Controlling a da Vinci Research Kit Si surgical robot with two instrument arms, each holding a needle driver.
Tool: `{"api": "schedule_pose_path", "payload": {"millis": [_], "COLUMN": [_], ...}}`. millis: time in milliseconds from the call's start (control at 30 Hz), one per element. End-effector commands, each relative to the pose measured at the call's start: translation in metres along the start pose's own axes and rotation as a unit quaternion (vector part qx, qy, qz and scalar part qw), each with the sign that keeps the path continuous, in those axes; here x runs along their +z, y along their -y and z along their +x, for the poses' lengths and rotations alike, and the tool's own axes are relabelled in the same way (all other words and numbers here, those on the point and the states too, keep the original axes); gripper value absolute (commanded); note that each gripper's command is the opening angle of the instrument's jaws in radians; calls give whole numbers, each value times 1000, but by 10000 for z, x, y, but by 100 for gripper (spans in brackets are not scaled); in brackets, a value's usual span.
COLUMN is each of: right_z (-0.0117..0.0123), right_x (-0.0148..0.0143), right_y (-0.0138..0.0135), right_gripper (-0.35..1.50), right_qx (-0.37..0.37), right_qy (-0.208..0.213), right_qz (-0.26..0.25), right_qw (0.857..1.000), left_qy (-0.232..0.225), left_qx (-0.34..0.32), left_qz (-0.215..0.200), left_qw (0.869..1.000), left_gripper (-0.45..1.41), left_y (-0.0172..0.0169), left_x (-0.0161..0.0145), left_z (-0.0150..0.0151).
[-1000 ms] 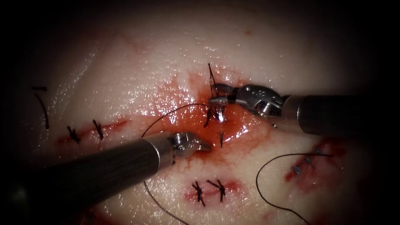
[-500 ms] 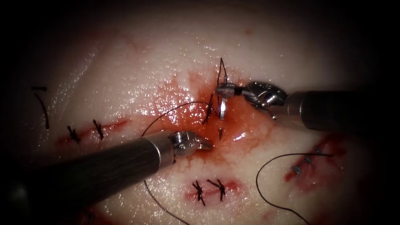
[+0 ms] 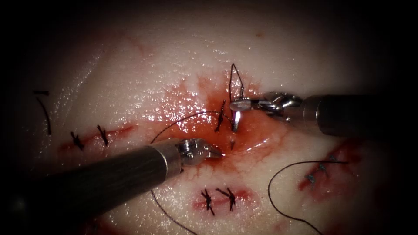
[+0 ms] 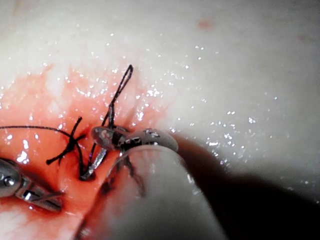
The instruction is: Wound Closure
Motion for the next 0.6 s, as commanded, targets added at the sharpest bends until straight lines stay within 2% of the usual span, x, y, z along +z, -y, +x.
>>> {"api": "schedule_pose_path", "payload": {"millis": [33, 433, 567, 600], "right_z": [-9, -23, -18, -15], "right_x": [10, 19, 14, 13], "right_y": [5, 18, 15, 13], "right_gripper": [-35, -35, -35, 12], "right_qx": [-2, 0, 2, -6], "right_qy": [4, 19, -7, -20], "right_qz": [8, 34, 56, 70], "right_qw": [1000, 999, 998, 997], "left_qy": [0, -13, -31, -41], "left_qx": [0, 0, 26, 45], "left_qz": [0, 6, 14, 21], "left_qw": [1000, 1000, 999, 998], "left_gripper": [11, 11, 12, 14], "left_y": [2, 3, 2, 3], "left_x": [9, 4, -4, -7], "left_z": [2, 6, 9, 10]}}
